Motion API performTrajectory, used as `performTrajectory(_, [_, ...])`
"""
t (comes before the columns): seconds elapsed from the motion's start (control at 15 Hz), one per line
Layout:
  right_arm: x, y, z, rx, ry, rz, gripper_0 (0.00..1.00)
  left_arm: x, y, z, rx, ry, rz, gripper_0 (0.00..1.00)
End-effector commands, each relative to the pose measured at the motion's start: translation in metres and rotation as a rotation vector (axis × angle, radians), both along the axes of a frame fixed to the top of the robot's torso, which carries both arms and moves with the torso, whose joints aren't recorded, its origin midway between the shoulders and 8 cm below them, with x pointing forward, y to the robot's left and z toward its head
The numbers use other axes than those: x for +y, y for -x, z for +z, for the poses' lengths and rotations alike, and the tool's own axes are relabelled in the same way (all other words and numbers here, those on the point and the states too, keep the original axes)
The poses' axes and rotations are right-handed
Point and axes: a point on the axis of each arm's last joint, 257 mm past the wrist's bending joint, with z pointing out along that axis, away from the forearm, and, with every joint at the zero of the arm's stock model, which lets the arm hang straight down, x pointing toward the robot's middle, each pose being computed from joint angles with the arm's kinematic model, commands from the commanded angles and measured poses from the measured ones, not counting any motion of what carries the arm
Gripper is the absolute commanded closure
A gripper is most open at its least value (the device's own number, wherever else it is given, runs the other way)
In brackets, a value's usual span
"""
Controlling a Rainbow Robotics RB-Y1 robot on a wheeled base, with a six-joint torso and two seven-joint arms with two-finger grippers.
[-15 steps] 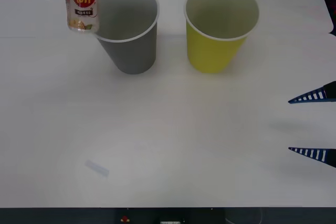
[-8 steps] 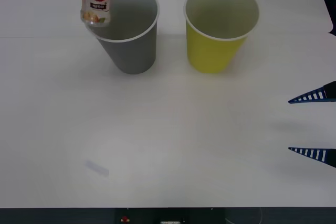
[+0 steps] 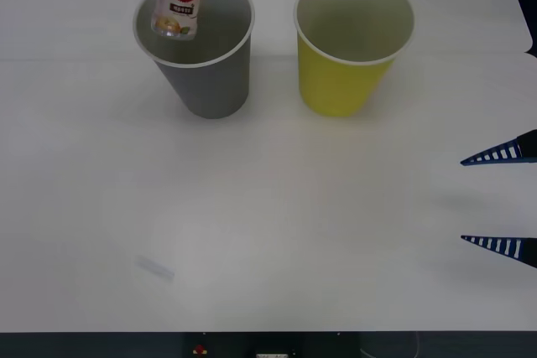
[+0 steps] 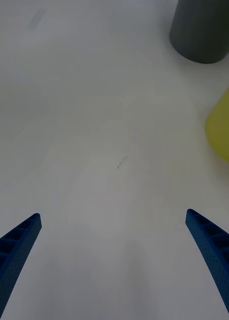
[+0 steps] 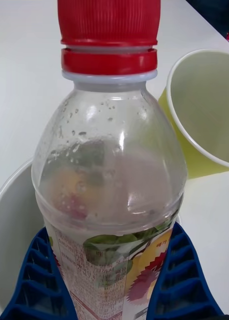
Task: Put the can into the green bin and the plastic bottle into the gray bin
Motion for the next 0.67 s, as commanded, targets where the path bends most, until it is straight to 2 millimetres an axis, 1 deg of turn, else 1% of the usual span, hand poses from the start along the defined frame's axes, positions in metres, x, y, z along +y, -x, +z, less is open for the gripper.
performTrajectory(0.07, [0.0000, 0.0000, 0.0000, 0.000, 0.000, 0.000, 0.00, 0.0006, -0.0005, 0.0002, -0.021, -0.022, -0.019, 0.63])
performTrajectory(0.13, [0.0000, 0.0000, 0.0000, 0.000, 0.000, 0.000, 0.00, 0.0017, -0.0013, -0.0007, -0.027, -0.033, -0.022, 0.14])
performTrajectory(0.2, [0.0000, 0.0000, 0.0000, 0.000, 0.000, 0.000, 0.00, 0.0020, -0.0015, -0.0007, -0.031, -0.037, -0.024, 0.00])
performTrajectory(0.33, [0.0000, 0.0000, 0.0000, 0.000, 0.000, 0.000, 0.00, 0.0028, -0.0019, -0.0009, -0.056, -0.065, -0.047, 0.00])
performTrajectory(0.47, [0.0000, 0.0000, 0.0000, 0.000, 0.000, 0.000, 0.00, 0.0047, -0.0002, -0.0037, -0.043, -0.076, -0.047, 0.00])
performTrajectory(0.67, [0.0000, 0.0000, 0.0000, 0.000, 0.000, 0.000, 0.00, 0.0086, 0.0019, -0.0022, -0.054, -0.090, -0.066, 0.00])
